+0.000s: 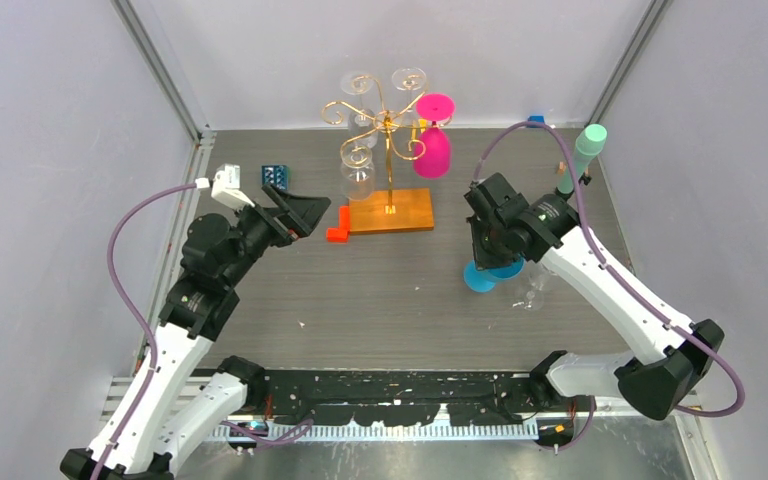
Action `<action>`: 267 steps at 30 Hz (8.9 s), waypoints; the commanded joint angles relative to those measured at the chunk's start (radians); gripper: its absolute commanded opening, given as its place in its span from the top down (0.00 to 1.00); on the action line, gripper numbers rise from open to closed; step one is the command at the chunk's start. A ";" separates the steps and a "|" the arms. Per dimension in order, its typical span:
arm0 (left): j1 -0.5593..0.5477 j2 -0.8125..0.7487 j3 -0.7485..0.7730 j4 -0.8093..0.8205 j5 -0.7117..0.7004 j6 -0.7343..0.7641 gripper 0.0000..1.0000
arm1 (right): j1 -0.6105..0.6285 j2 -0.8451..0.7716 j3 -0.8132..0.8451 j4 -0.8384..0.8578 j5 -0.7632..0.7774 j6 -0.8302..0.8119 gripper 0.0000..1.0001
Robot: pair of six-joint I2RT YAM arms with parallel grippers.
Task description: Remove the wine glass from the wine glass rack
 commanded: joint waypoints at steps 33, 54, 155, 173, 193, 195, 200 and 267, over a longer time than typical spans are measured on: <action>-0.001 0.051 0.114 -0.095 -0.059 0.043 0.02 | 0.009 0.058 -0.044 0.016 0.079 -0.042 0.70; 0.041 0.310 0.206 0.220 0.107 -0.082 0.21 | 0.009 -0.286 -0.171 0.453 -0.186 0.094 0.41; 0.044 0.555 0.368 0.244 0.353 -0.451 1.00 | 0.009 -0.381 -0.262 0.553 -0.218 0.096 0.41; 0.070 0.503 0.370 0.196 0.320 -0.414 1.00 | 0.009 -0.377 -0.252 0.549 -0.217 0.101 0.35; 0.094 0.551 0.451 0.199 0.278 -0.393 1.00 | 0.009 -0.384 -0.246 0.545 -0.211 0.100 0.32; 0.094 0.547 0.447 0.202 0.267 -0.394 1.00 | 0.009 -0.384 -0.246 0.545 -0.210 0.101 0.32; 0.094 0.537 0.438 0.204 0.252 -0.396 1.00 | 0.009 -0.381 -0.246 0.545 -0.209 0.101 0.32; -0.024 0.628 0.496 0.242 0.392 -0.352 1.00 | 0.009 -0.393 -0.252 0.566 -0.224 0.127 0.29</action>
